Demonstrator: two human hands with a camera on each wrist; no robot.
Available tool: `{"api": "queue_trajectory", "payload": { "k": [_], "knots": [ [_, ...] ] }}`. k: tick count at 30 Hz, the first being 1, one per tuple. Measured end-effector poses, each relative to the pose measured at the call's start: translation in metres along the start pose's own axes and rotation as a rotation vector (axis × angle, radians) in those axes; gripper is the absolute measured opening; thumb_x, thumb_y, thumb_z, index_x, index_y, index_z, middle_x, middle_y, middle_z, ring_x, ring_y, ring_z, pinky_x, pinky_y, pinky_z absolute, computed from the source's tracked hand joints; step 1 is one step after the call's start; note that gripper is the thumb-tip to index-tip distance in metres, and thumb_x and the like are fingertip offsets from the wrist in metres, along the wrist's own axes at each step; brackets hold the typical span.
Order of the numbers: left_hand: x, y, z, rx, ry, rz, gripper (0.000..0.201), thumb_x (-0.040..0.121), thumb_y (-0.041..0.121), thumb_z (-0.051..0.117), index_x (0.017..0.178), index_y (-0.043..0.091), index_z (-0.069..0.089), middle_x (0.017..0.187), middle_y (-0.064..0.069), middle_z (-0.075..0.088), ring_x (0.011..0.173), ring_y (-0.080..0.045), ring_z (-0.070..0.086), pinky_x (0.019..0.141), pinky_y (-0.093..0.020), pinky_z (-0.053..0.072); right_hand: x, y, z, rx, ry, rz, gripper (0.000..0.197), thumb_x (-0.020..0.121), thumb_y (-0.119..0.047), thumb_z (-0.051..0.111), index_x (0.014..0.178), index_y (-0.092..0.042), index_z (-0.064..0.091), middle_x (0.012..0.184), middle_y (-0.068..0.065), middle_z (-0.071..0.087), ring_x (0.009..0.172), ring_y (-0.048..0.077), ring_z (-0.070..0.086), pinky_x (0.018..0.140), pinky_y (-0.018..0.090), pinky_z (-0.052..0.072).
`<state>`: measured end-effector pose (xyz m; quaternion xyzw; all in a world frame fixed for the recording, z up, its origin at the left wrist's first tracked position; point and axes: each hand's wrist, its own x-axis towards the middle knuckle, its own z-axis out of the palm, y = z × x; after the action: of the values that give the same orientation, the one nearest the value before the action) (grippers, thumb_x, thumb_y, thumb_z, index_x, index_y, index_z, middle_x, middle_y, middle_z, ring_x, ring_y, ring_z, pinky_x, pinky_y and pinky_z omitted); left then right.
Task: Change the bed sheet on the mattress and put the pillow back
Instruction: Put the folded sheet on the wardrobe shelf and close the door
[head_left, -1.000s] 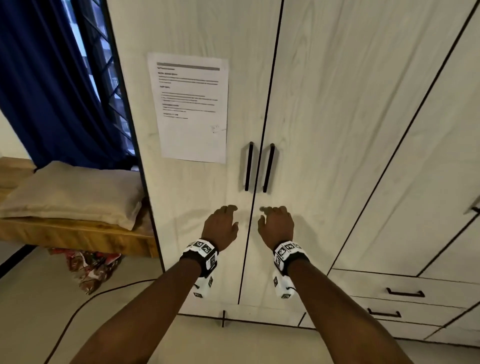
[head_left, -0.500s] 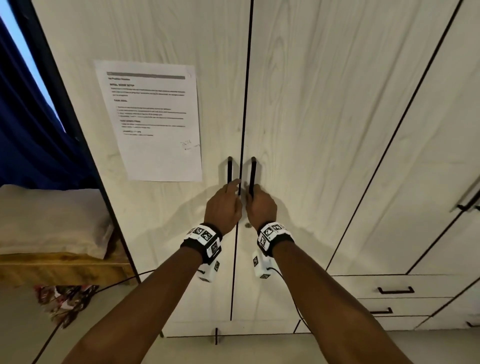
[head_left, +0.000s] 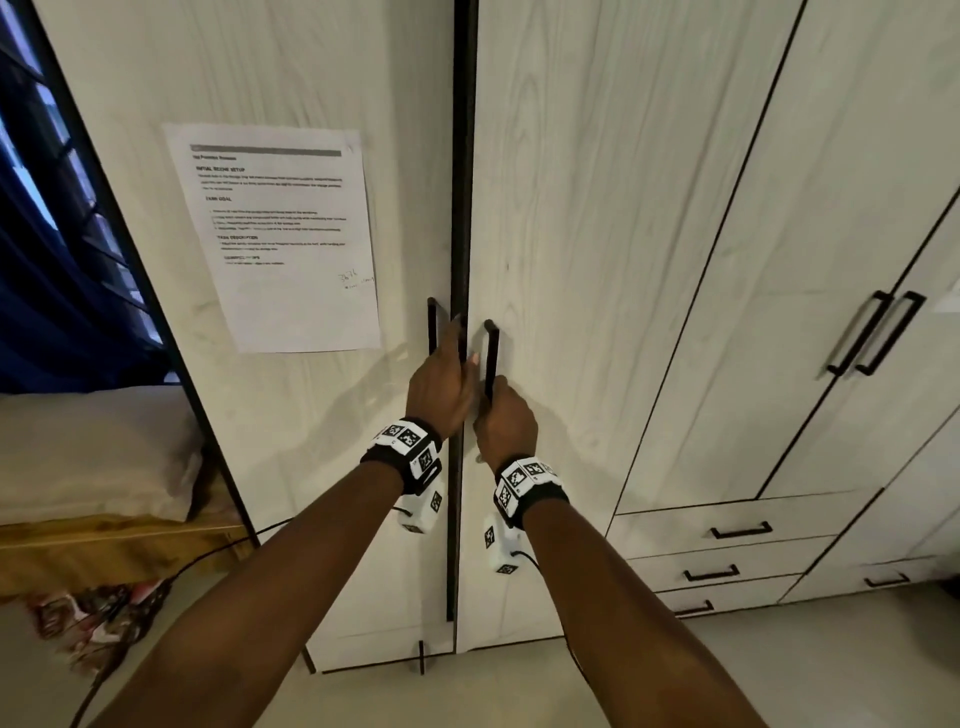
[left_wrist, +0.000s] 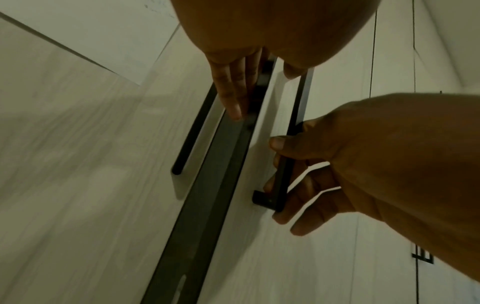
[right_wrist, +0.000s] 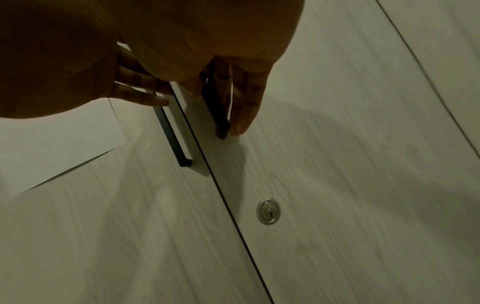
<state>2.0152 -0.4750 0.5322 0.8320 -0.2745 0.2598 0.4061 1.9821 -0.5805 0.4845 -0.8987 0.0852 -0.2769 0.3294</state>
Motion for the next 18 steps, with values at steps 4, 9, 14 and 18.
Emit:
{"api": "queue_trajectory", "payload": {
  "k": [4, 9, 14, 18],
  "knots": [
    [-0.013, 0.012, 0.004, -0.072, 0.030, -0.031, 0.056, 0.106, 0.036, 0.041, 0.154, 0.037, 0.010, 0.118, -0.010, 0.067, 0.089, -0.030, 0.068, 0.079, -0.043, 0.057, -0.025, 0.006, -0.016, -0.044, 0.058, -0.011, 0.019, 0.100, -0.025, 0.041, 0.106, -0.013, 0.056, 0.093, 0.006, 0.068, 0.080, 0.030, 0.066, 0.068, 0.042, 0.055],
    [-0.037, 0.025, 0.003, -0.100, 0.030, 0.009, 0.048, 0.107, 0.036, 0.044, 0.152, 0.028, 0.031, 0.101, 0.000, 0.066, 0.082, -0.022, 0.066, 0.077, -0.040, 0.057, -0.053, 0.012, -0.034, -0.078, 0.093, -0.018, 0.020, 0.104, -0.029, 0.039, 0.104, -0.014, 0.052, 0.093, 0.006, 0.066, 0.079, 0.030, 0.064, 0.065, 0.040, 0.052],
    [-0.060, 0.039, 0.000, -0.139, -0.016, 0.084, 0.056, 0.106, 0.038, 0.048, 0.158, 0.030, 0.026, 0.121, -0.002, 0.068, 0.093, -0.014, 0.067, 0.084, -0.031, 0.057, -0.079, 0.020, -0.054, -0.125, 0.150, -0.012, 0.022, 0.105, -0.029, 0.041, 0.102, -0.011, 0.052, 0.091, 0.008, 0.066, 0.078, 0.031, 0.063, 0.060, 0.034, 0.041],
    [-0.077, 0.062, 0.003, -0.193, -0.036, 0.167, 0.056, 0.105, 0.033, 0.053, 0.156, 0.026, 0.032, 0.120, -0.004, 0.068, 0.092, -0.005, 0.062, 0.085, -0.025, 0.055, -0.104, 0.034, -0.075, -0.118, 0.236, -0.006, 0.022, 0.105, -0.030, 0.042, 0.097, -0.011, 0.052, 0.083, 0.009, 0.064, 0.073, 0.032, 0.061, 0.058, 0.032, 0.035]
  ]
}}
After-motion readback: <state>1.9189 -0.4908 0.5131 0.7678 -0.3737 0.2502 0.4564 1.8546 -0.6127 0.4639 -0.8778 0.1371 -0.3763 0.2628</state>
